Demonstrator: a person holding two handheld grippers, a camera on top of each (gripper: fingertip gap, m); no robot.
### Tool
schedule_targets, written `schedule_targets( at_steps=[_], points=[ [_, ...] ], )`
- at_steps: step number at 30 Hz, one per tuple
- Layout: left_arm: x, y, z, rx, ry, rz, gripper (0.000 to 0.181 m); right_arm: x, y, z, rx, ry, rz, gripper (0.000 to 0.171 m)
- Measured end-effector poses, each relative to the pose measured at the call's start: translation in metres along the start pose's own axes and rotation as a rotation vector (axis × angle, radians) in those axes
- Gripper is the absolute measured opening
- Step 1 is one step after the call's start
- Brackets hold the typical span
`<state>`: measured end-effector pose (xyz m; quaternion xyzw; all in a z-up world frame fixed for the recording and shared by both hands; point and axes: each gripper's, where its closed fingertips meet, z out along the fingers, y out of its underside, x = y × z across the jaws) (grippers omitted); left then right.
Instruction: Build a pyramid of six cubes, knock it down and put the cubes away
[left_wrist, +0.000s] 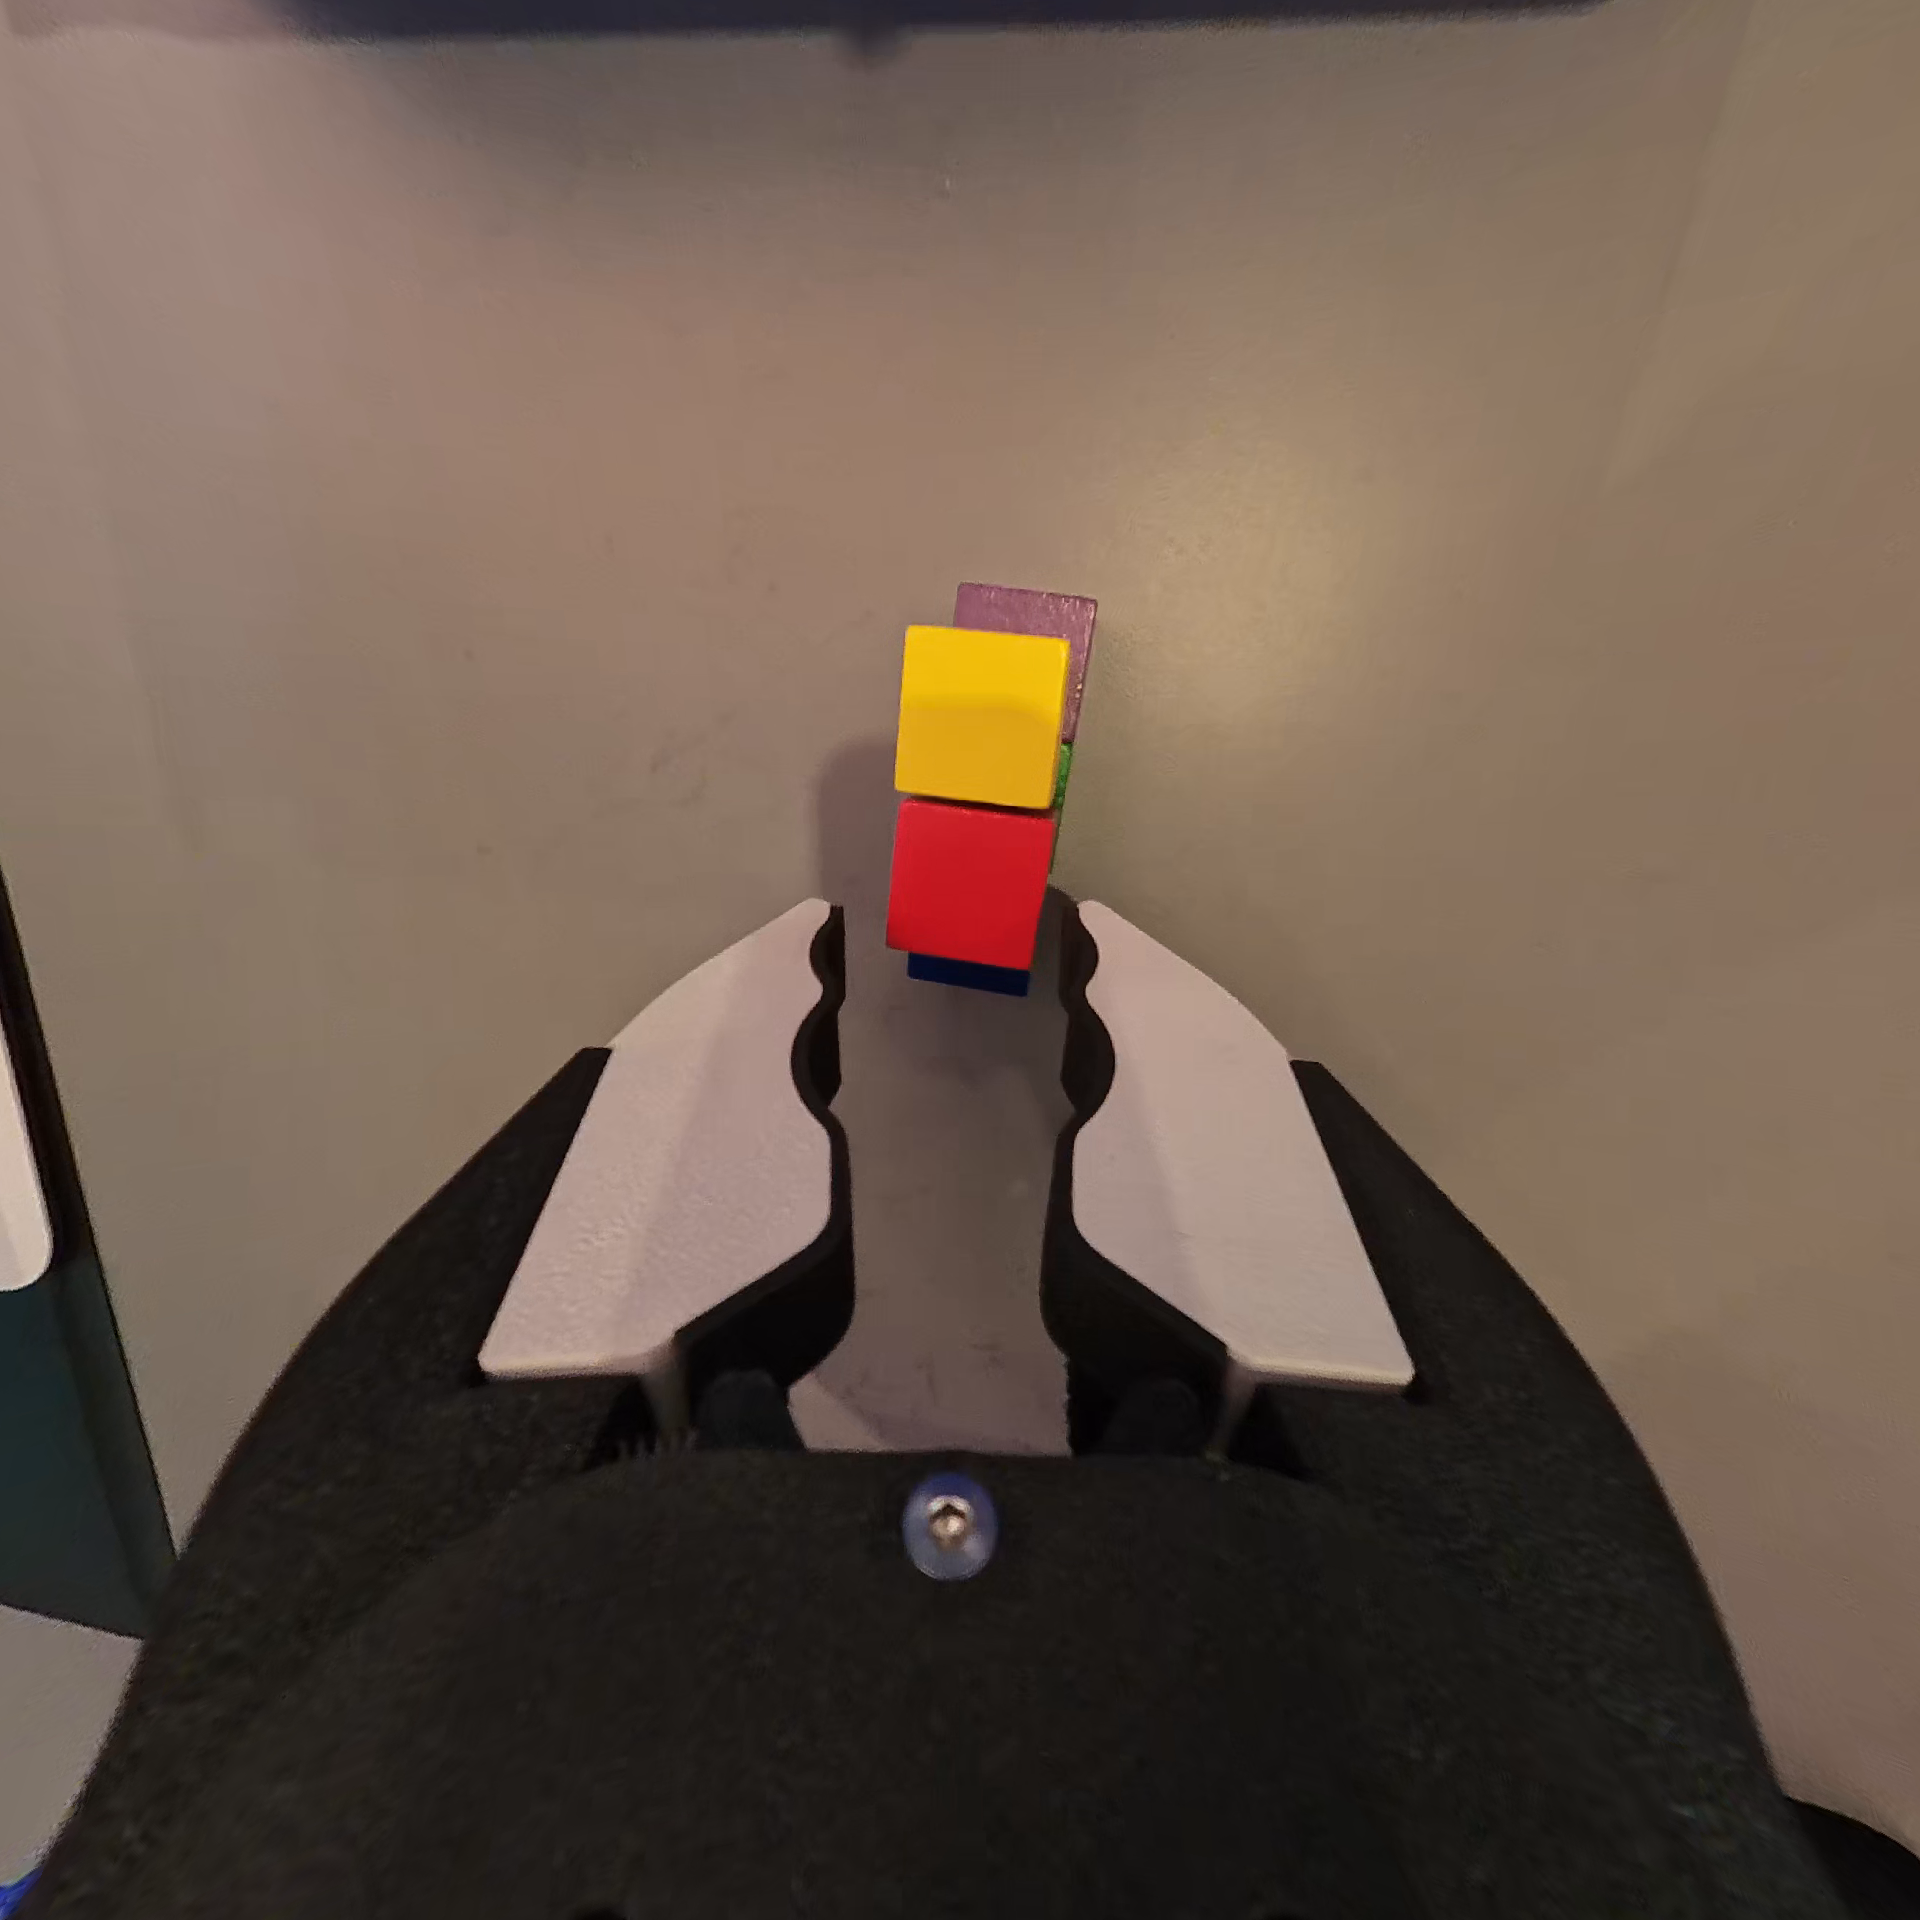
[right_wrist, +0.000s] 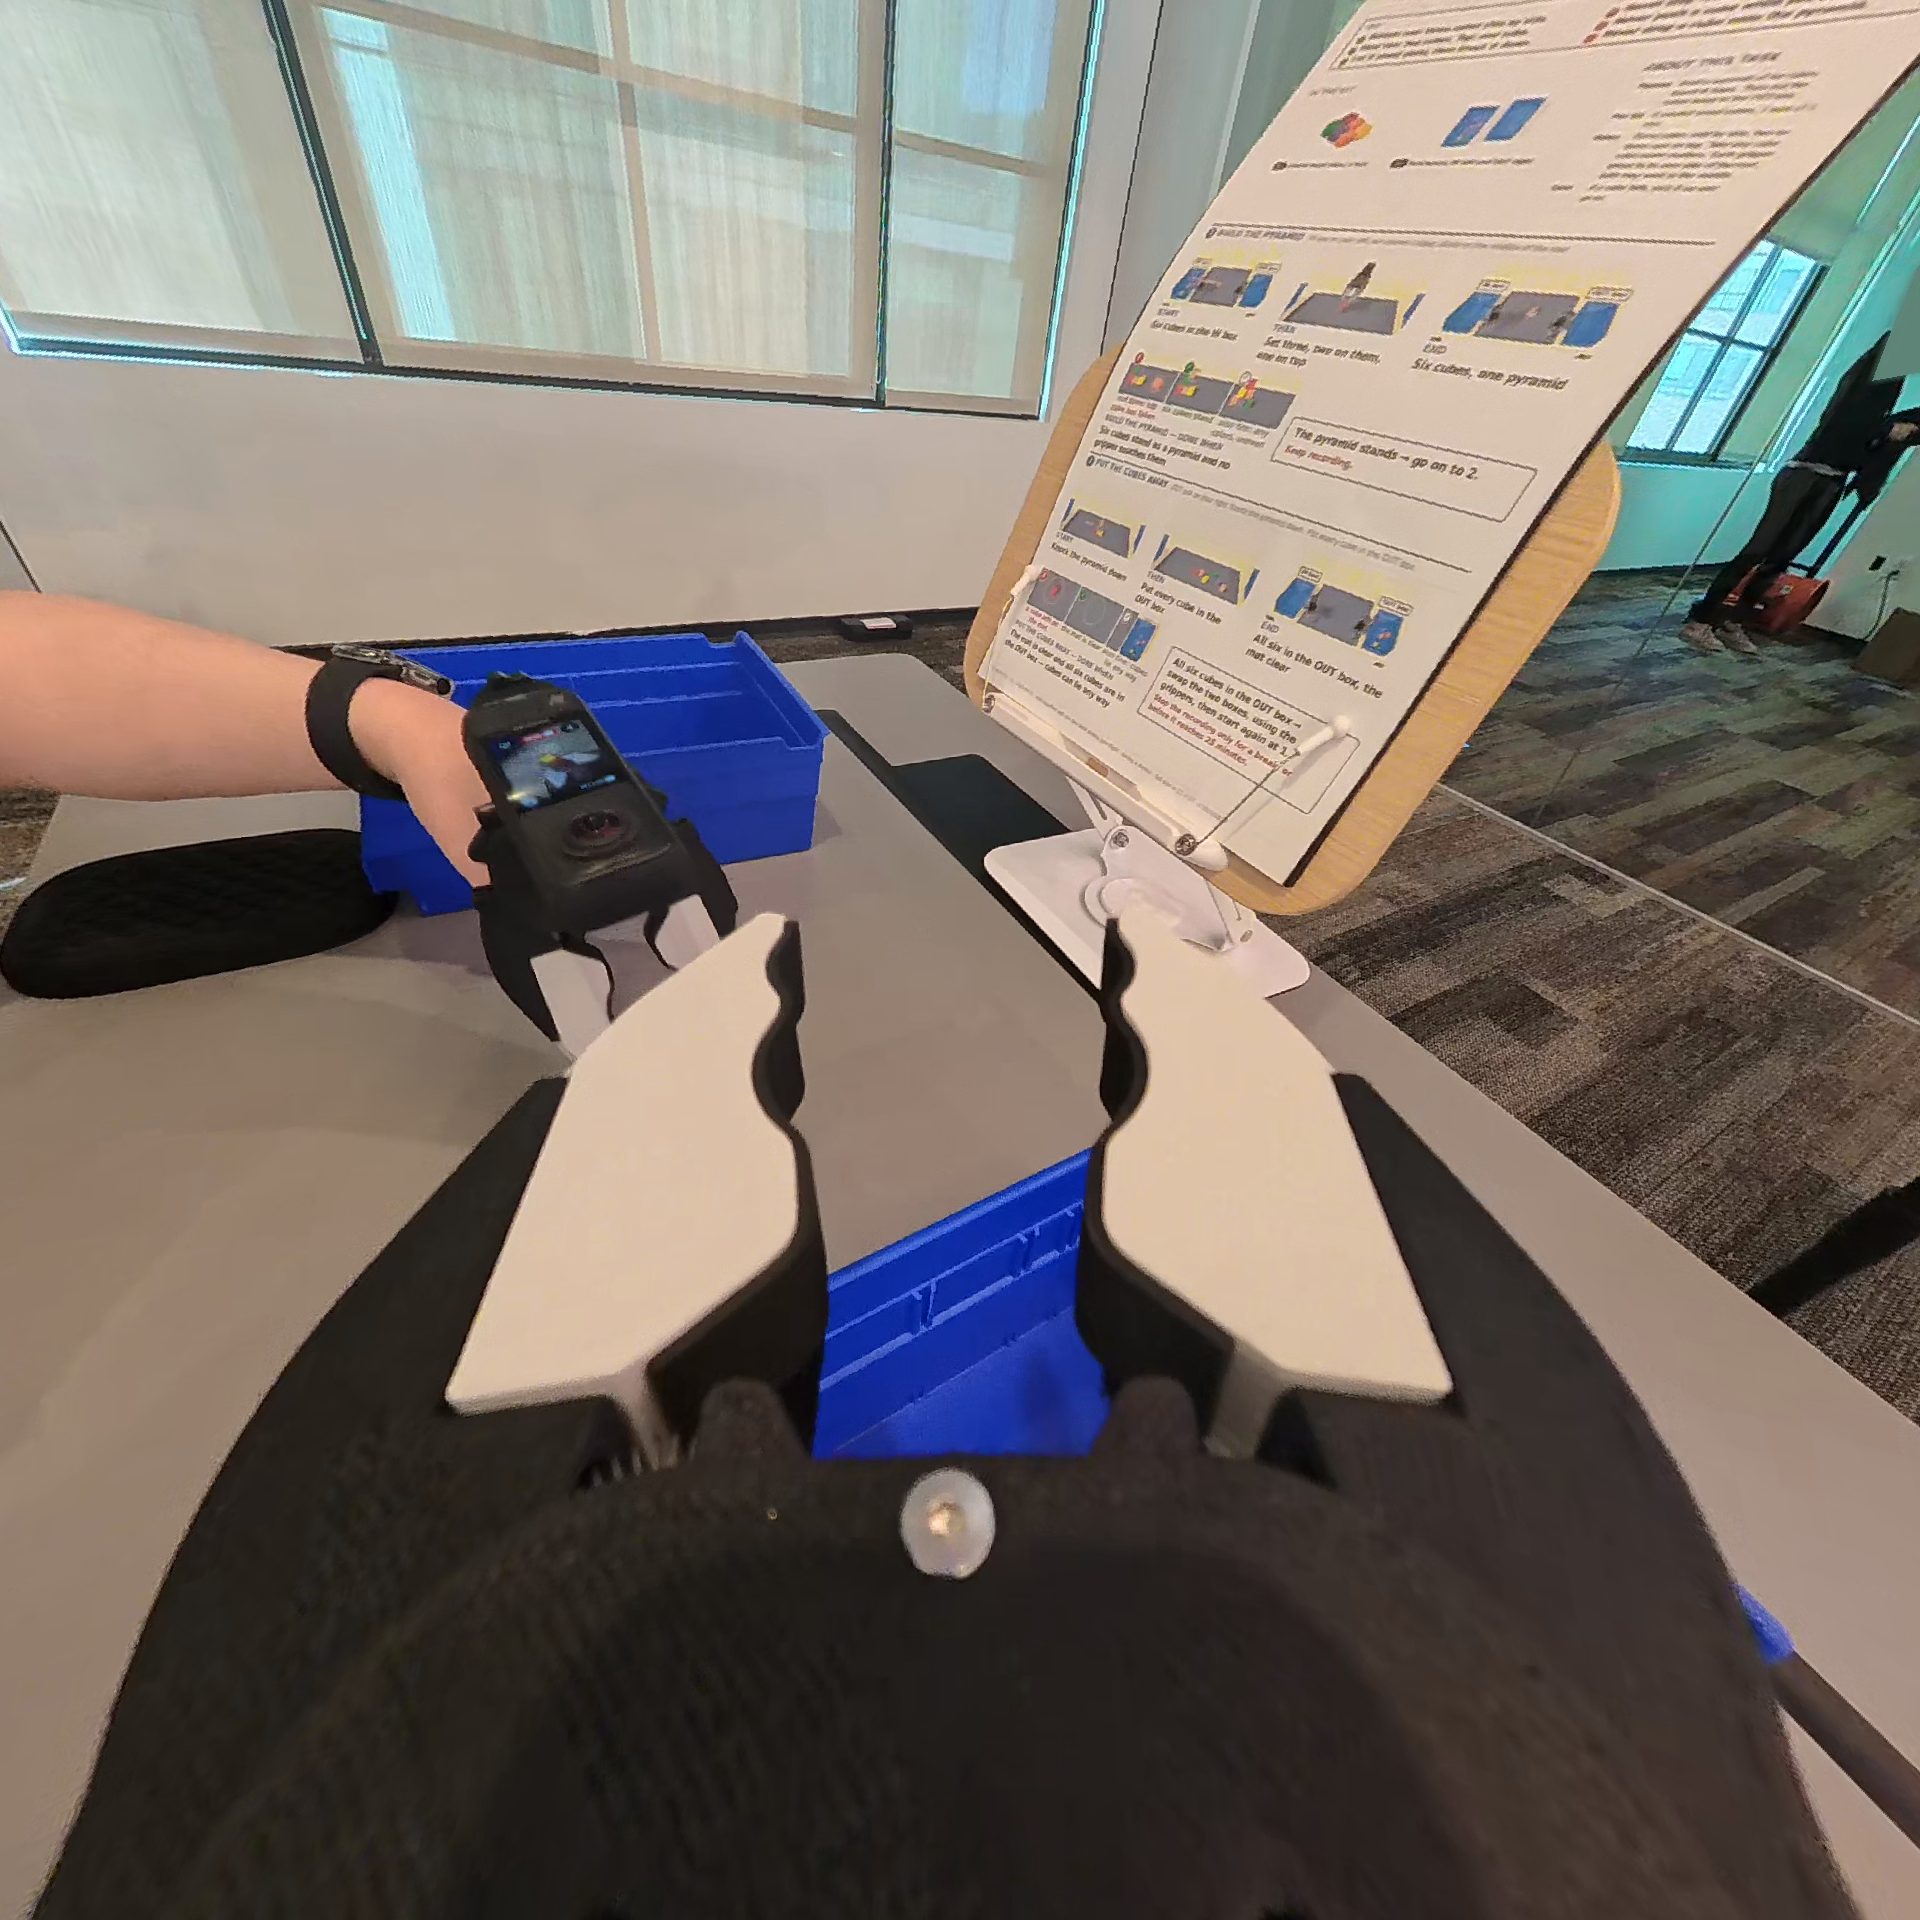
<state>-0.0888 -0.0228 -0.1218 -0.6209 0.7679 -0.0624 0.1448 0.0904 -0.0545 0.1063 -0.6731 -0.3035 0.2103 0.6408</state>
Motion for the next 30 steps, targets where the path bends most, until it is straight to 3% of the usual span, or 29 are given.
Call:
schedule_targets(
  at_steps=[5,8,10,13,16,19,23,27,30],
  points=[
    [0.000,0.004,-0.028,0.072,-0.069,-0.025,0.033,0.000,0.001,-0.001,-0.004,-0.001,-0.002,0.056],
    [-0.010,0.009,-0.068,0.209,-0.147,-0.088,0.036,0.000,0.000,-0.002,0.005,-0.003,0.002,0.056],
    [-0.033,0.020,-0.108,0.318,-0.268,-0.138,0.048,0.000,-0.001,-0.002,0.006,-0.002,0.002,0.056],
    [-0.083,0.062,-0.170,0.459,-0.451,-0.316,0.054,0.000,0.000,-0.001,0.000,-0.002,0.004,0.056],
    [-0.120,0.125,-0.203,0.509,-0.521,-0.524,0.058,-0.004,-0.001,0.003,-0.001,-0.012,-0.005,0.056],
    [-0.141,0.193,-0.200,0.453,-0.556,-0.702,0.059,-0.008,0.000,0.007,-0.013,-0.021,-0.014,0.056],
    [-0.141,0.257,-0.168,0.351,-0.509,-0.886,0.061,-0.008,0.009,0.015,-0.056,-0.027,-0.015,0.056],
    [-0.127,0.291,-0.130,0.259,-0.443,-1.057,0.059,-0.004,0.020,0.020,-0.098,-0.018,-0.005,0.056],
    [-0.116,0.295,-0.105,0.236,-0.379,-1.124,0.061,-0.003,0.024,0.024,-0.109,-0.025,0.005,0.056]
  ],
)
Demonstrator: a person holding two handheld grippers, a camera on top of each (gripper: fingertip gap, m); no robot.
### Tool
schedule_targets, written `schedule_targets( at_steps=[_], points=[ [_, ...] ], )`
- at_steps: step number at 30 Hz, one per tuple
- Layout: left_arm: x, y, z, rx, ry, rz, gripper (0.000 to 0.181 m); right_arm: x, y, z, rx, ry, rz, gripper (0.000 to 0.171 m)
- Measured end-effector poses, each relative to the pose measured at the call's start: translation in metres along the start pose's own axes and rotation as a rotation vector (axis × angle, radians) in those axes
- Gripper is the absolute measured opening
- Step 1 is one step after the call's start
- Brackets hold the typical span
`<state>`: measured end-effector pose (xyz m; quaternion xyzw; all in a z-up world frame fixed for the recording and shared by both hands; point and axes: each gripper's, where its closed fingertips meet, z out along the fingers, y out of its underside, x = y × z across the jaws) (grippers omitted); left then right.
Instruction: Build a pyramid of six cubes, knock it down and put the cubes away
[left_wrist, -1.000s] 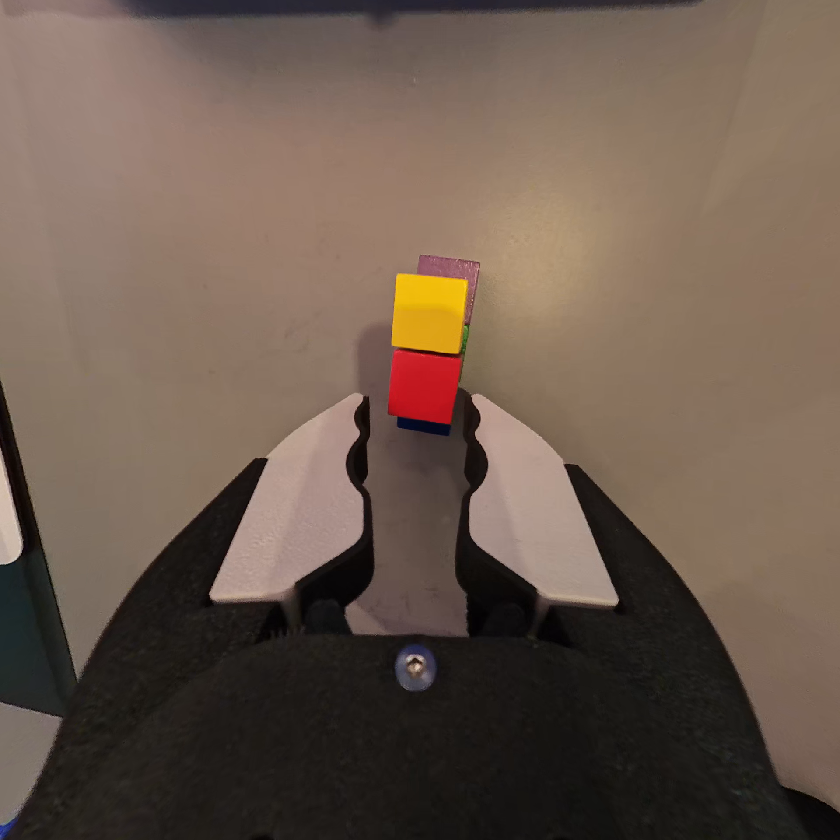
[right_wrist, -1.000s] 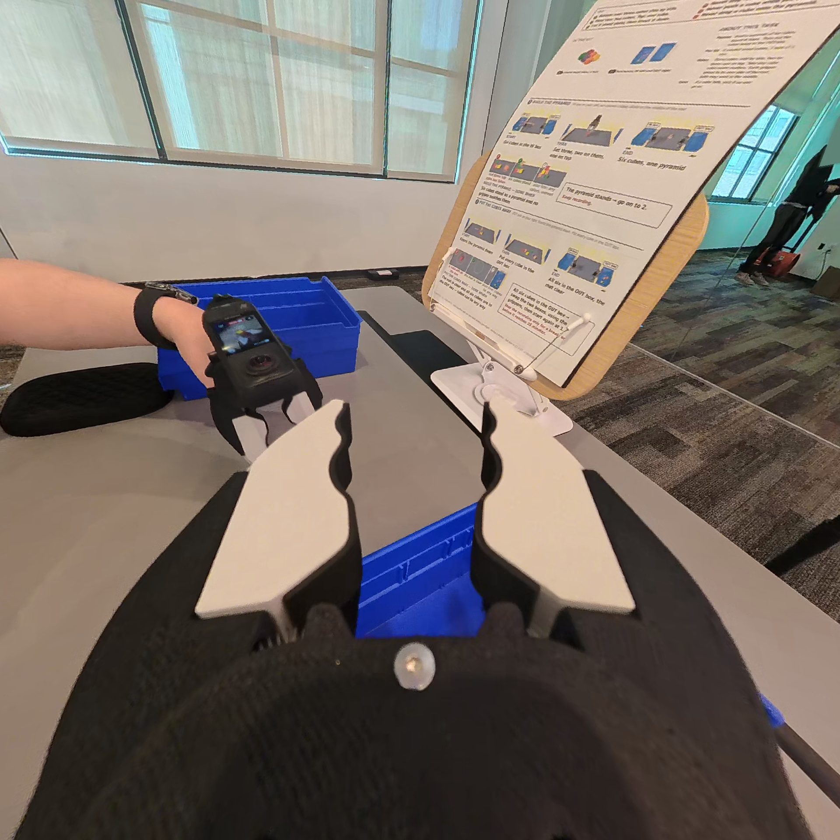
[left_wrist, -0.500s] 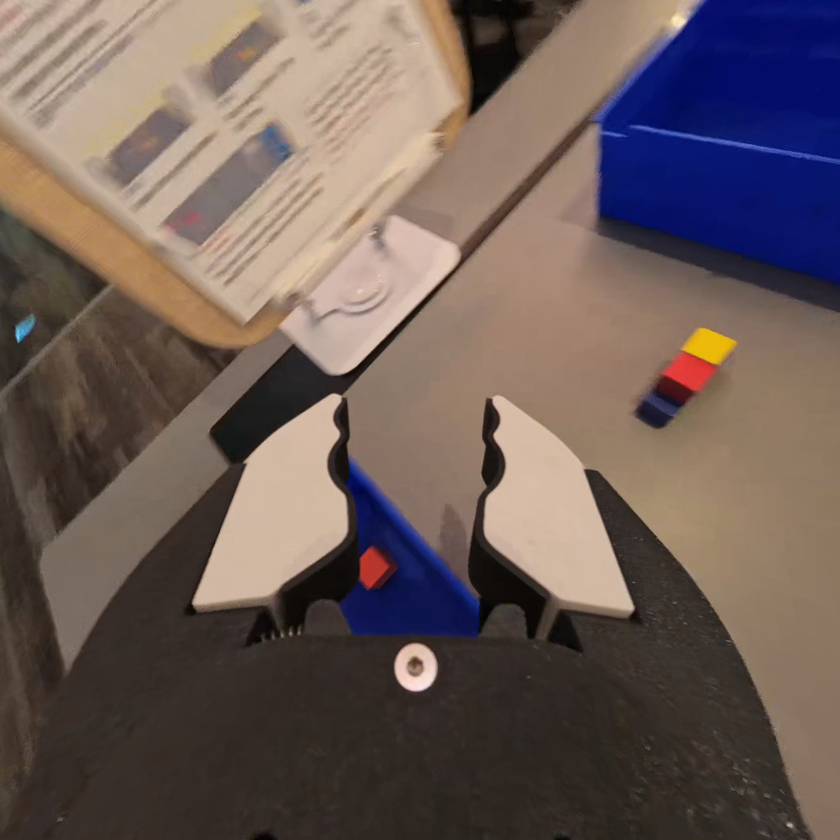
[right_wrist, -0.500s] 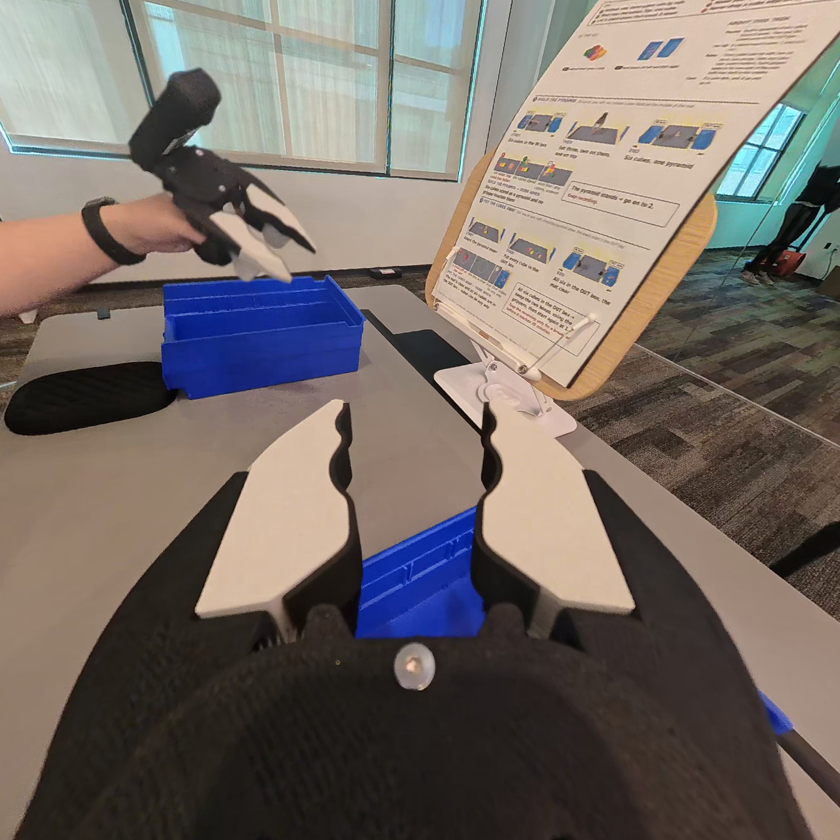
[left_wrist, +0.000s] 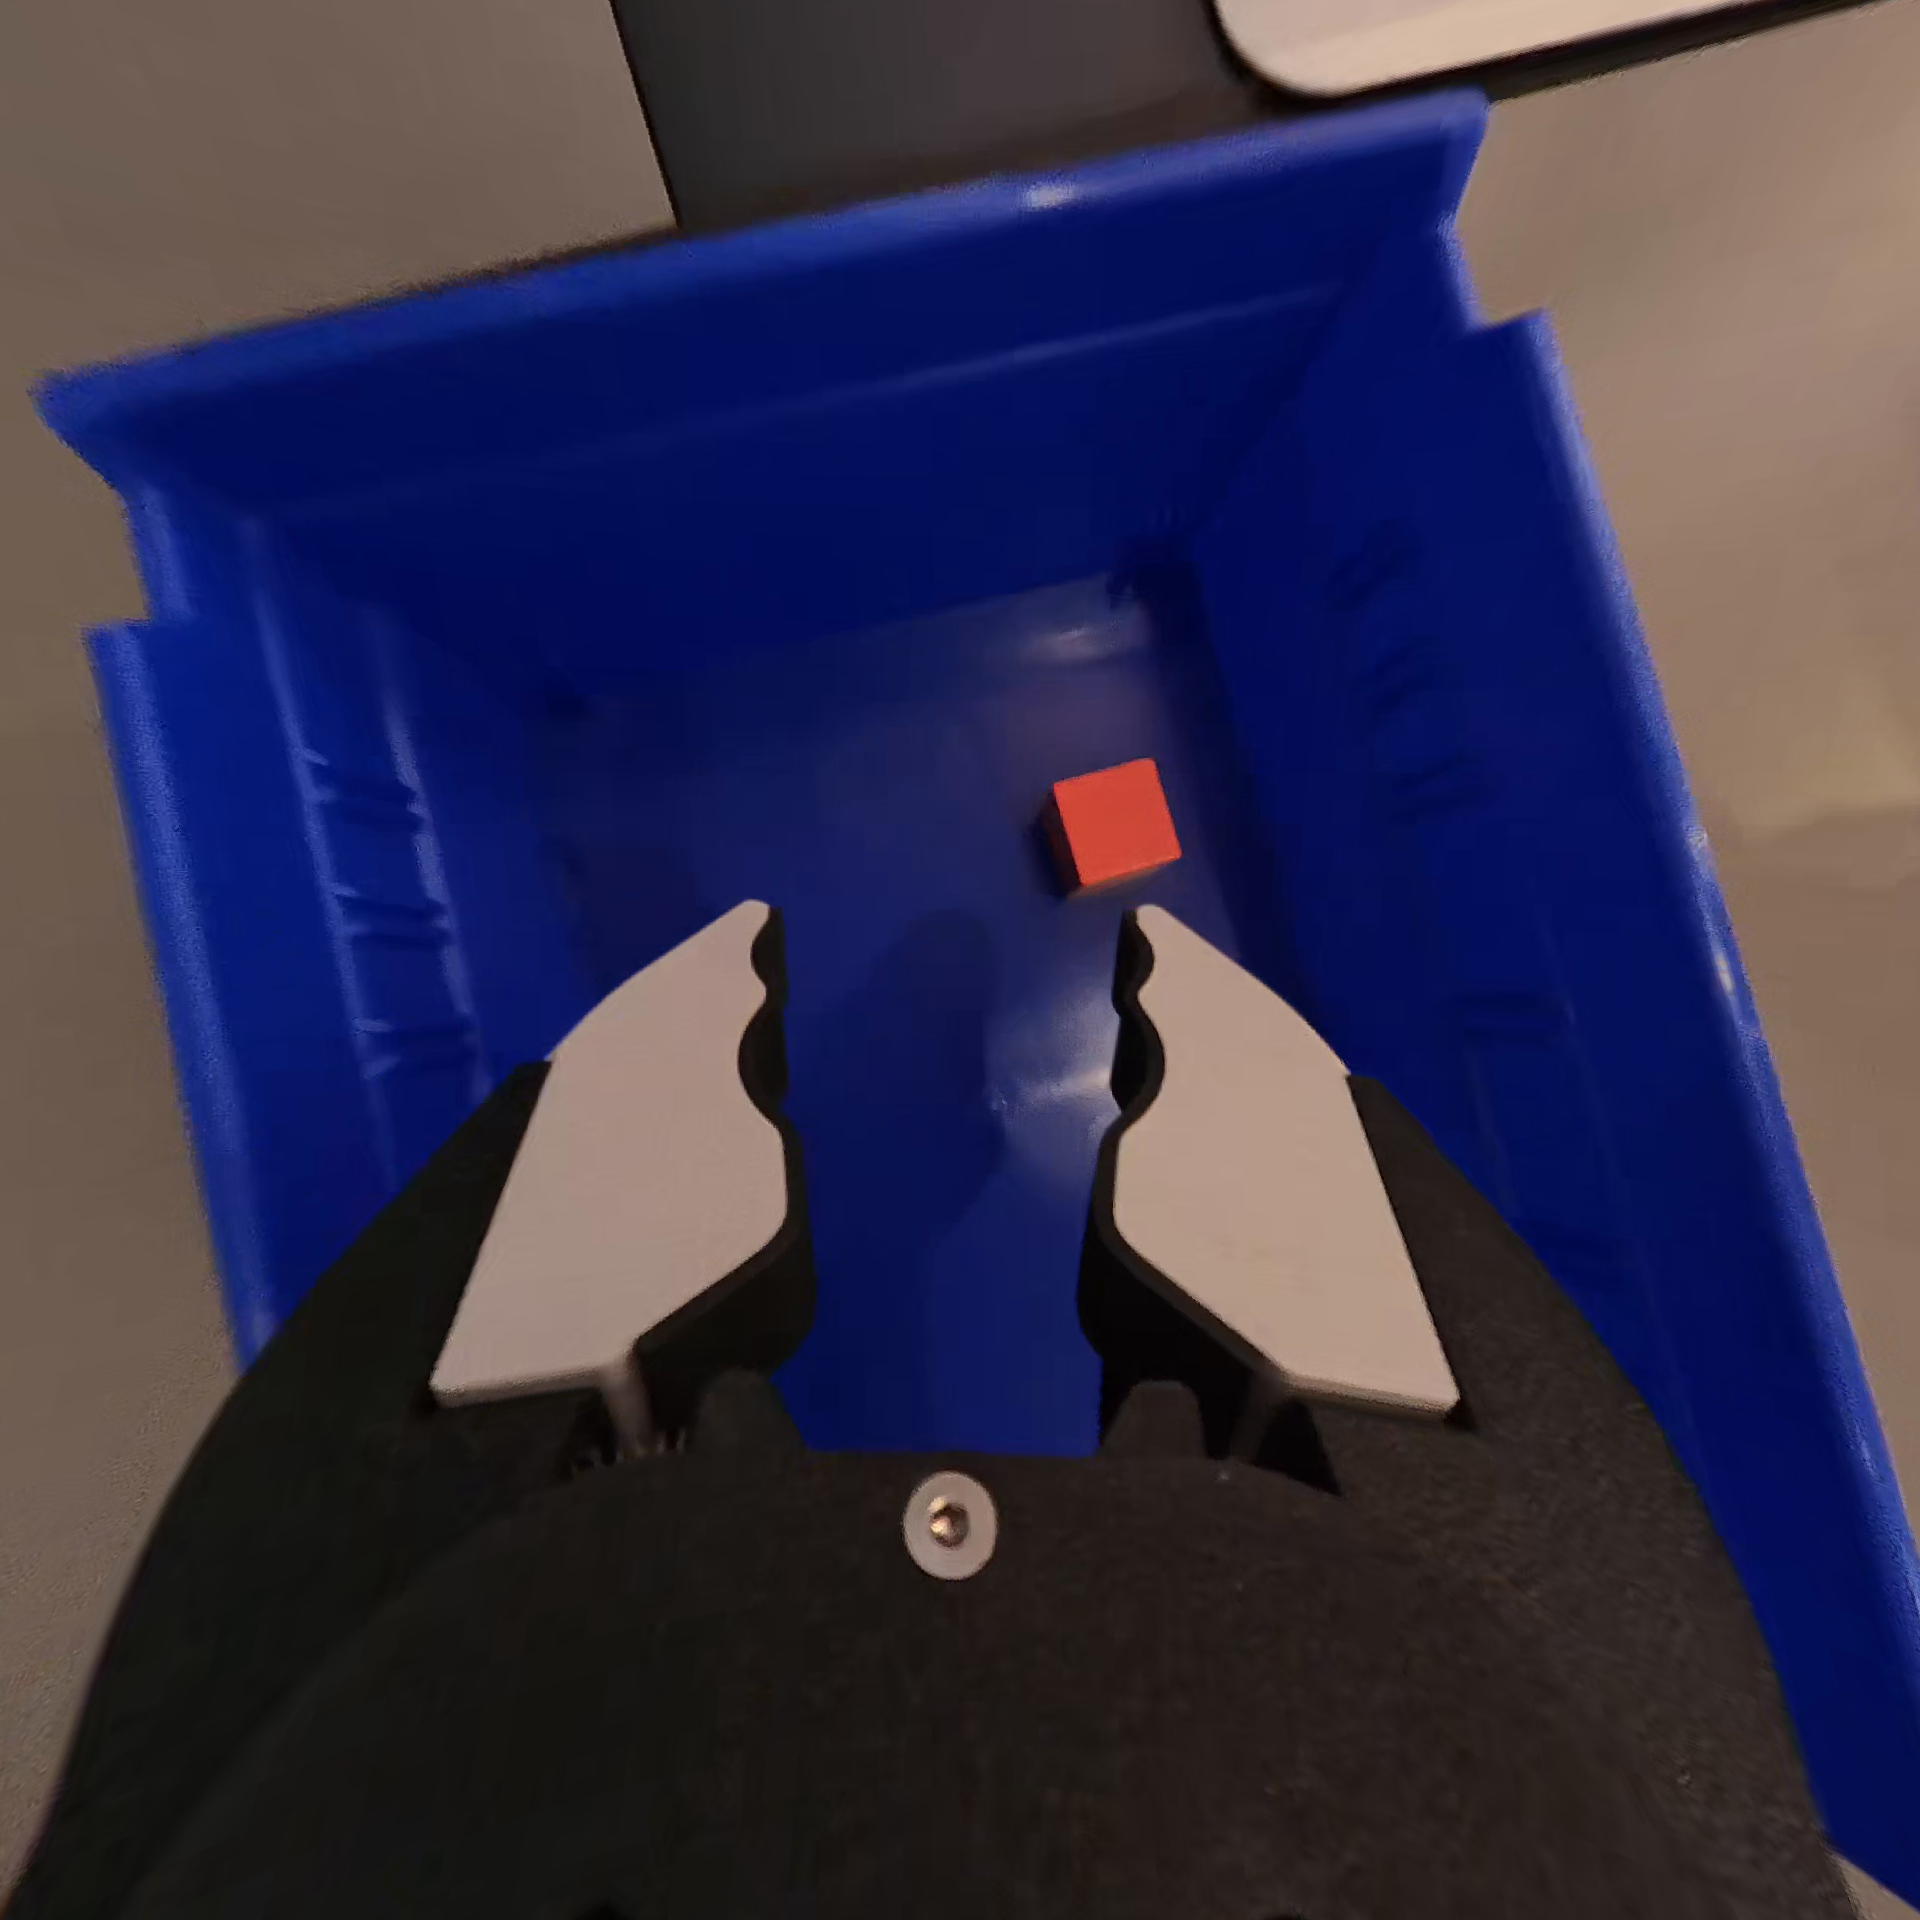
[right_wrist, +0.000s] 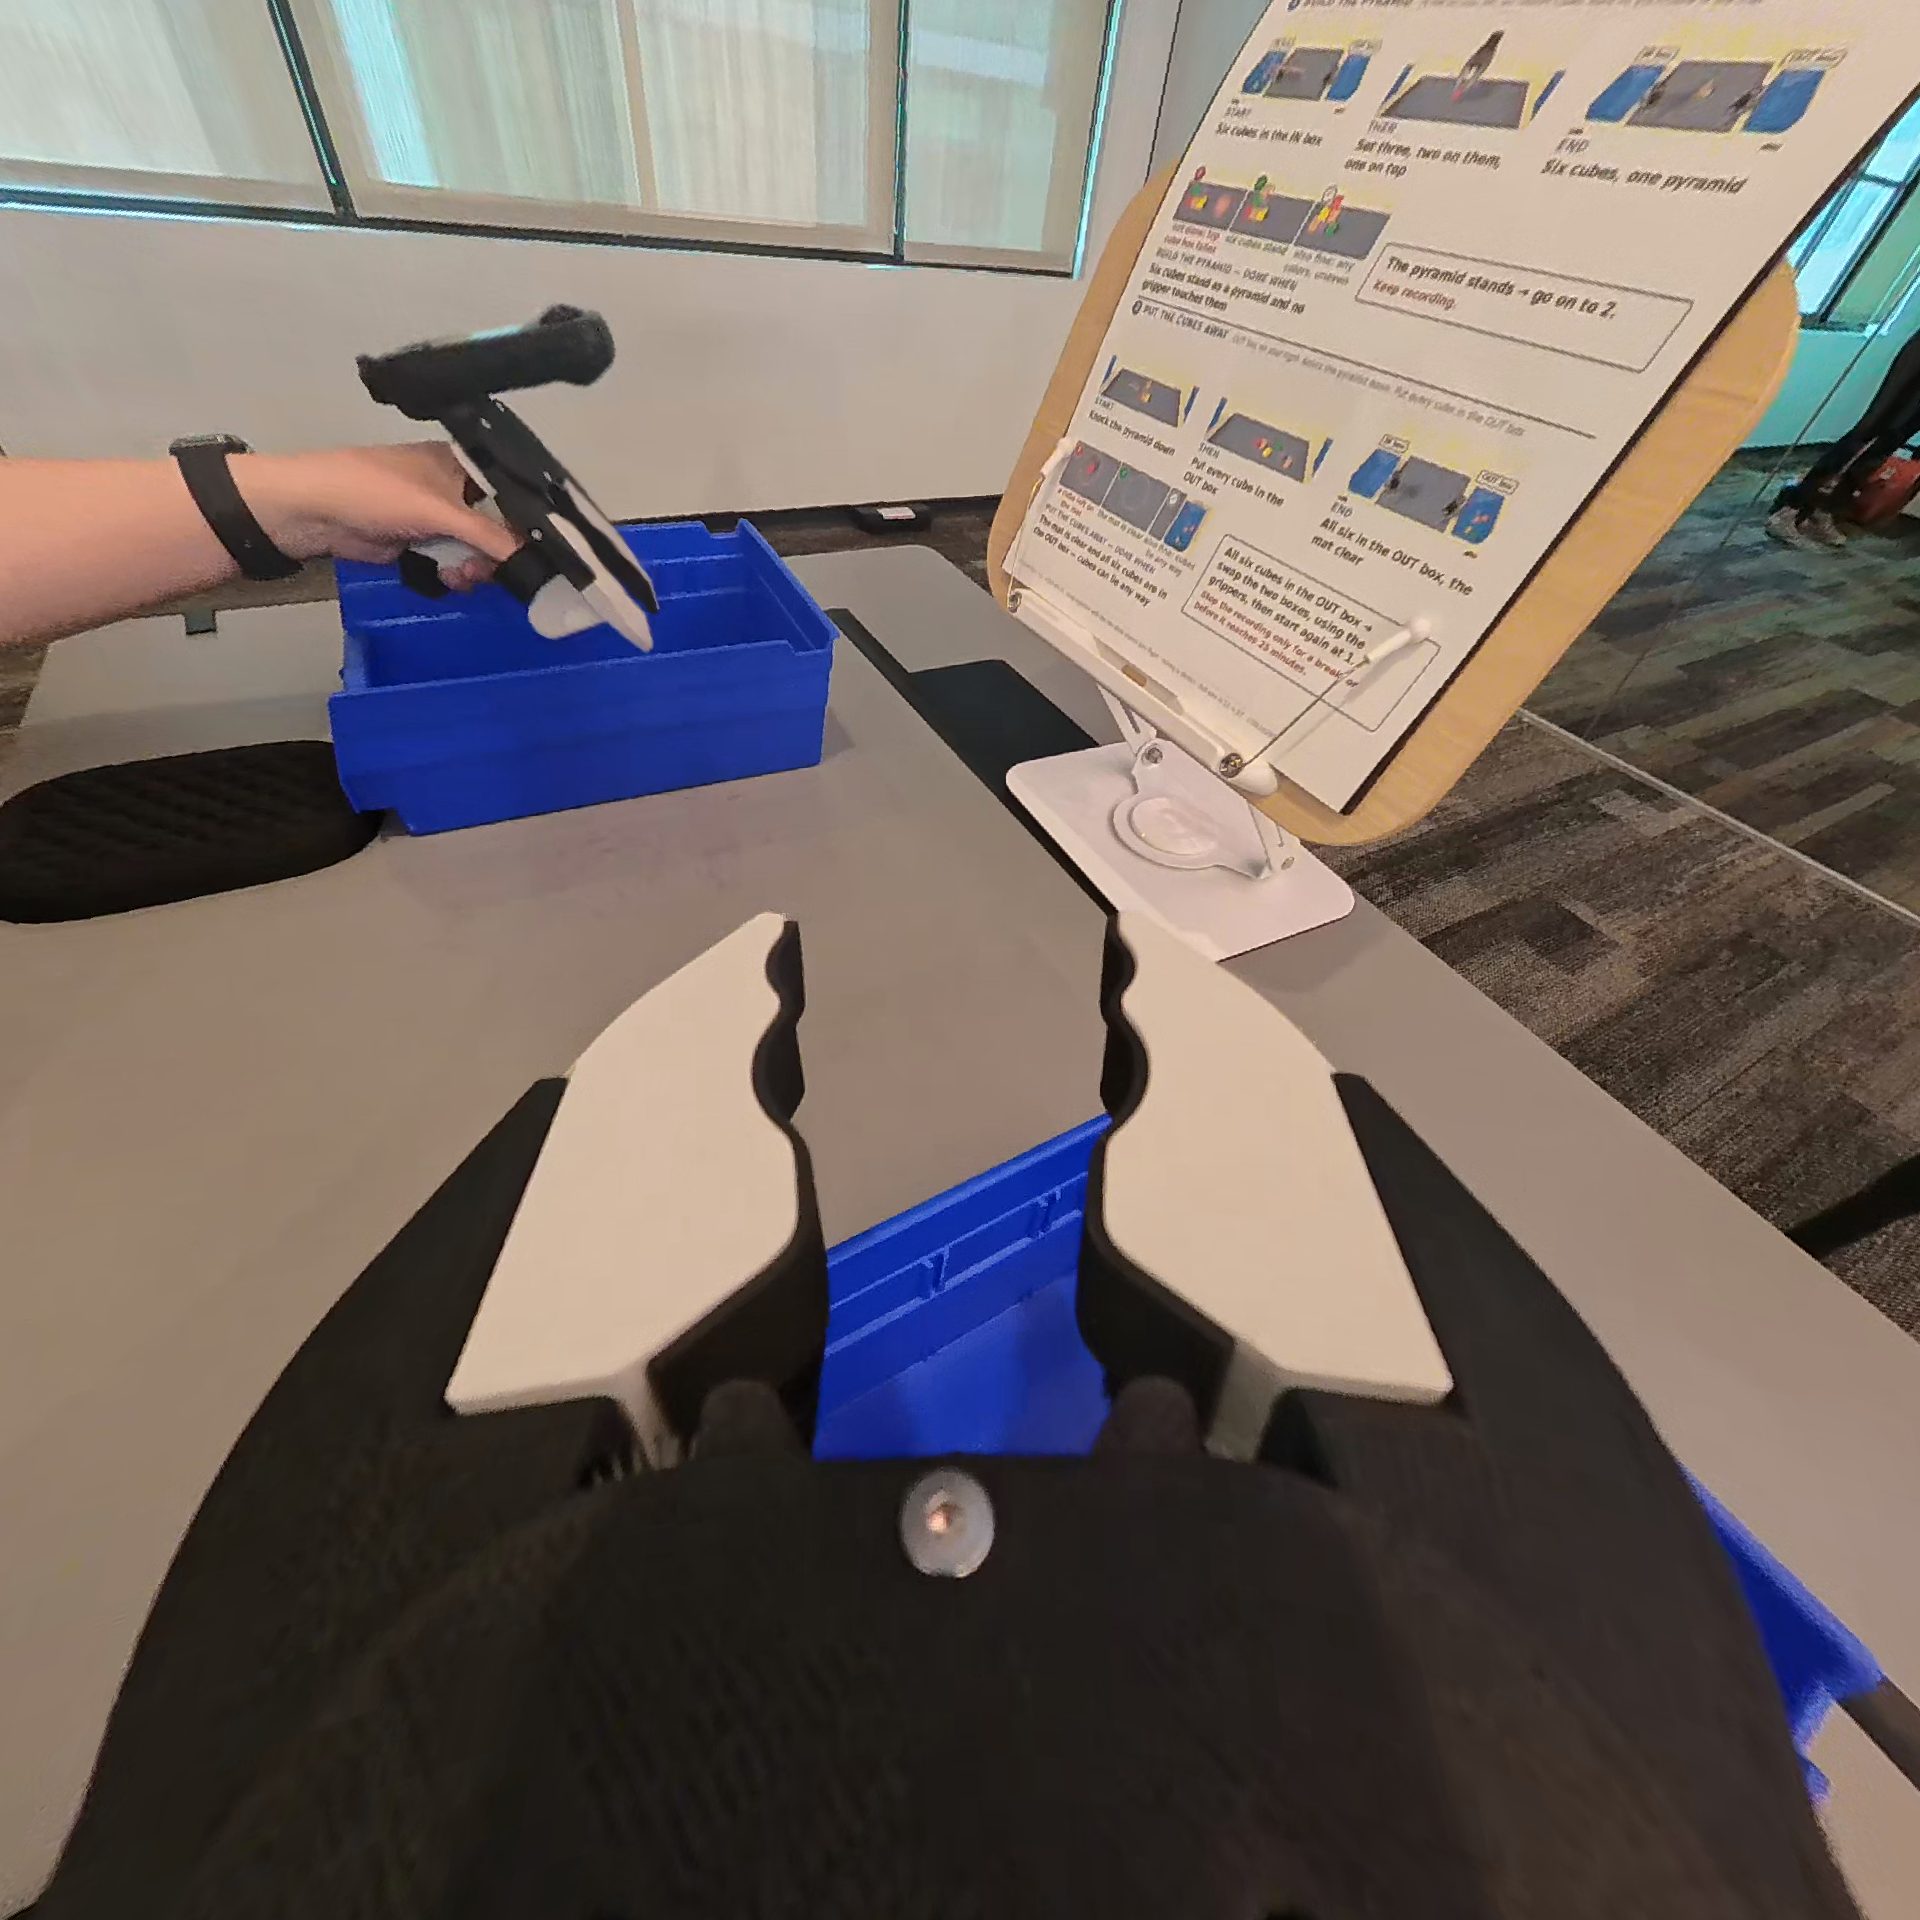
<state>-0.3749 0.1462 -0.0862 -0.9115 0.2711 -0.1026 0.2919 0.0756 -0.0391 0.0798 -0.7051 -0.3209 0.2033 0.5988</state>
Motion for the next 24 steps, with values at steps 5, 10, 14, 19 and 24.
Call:
schedule_targets(
  at_steps=[5,10,14,19,24],
  points=[
    [0.017,0.006,0.019,-0.030,0.044,-0.014,0.063,0.001,0.006,0.007,-0.028,-0.002,0.008,0.056],
    [0.039,0.008,0.042,-0.091,0.056,-0.039,0.064,0.001,0.015,0.012,-0.080,0.009,-0.007,0.056],
    [0.041,0.012,0.061,-0.161,-0.035,-0.013,0.064,0.004,0.017,0.014,-0.094,0.027,-0.014,0.056],
    [0.035,0.013,0.069,-0.197,-0.109,0.002,0.044,0.007,0.017,0.011,-0.086,0.039,-0.012,0.056],
    [0.030,0.015,0.068,-0.222,-0.111,0.026,0.030,0.008,0.015,0.006,-0.079,0.047,-0.017,0.056]
  ],
)
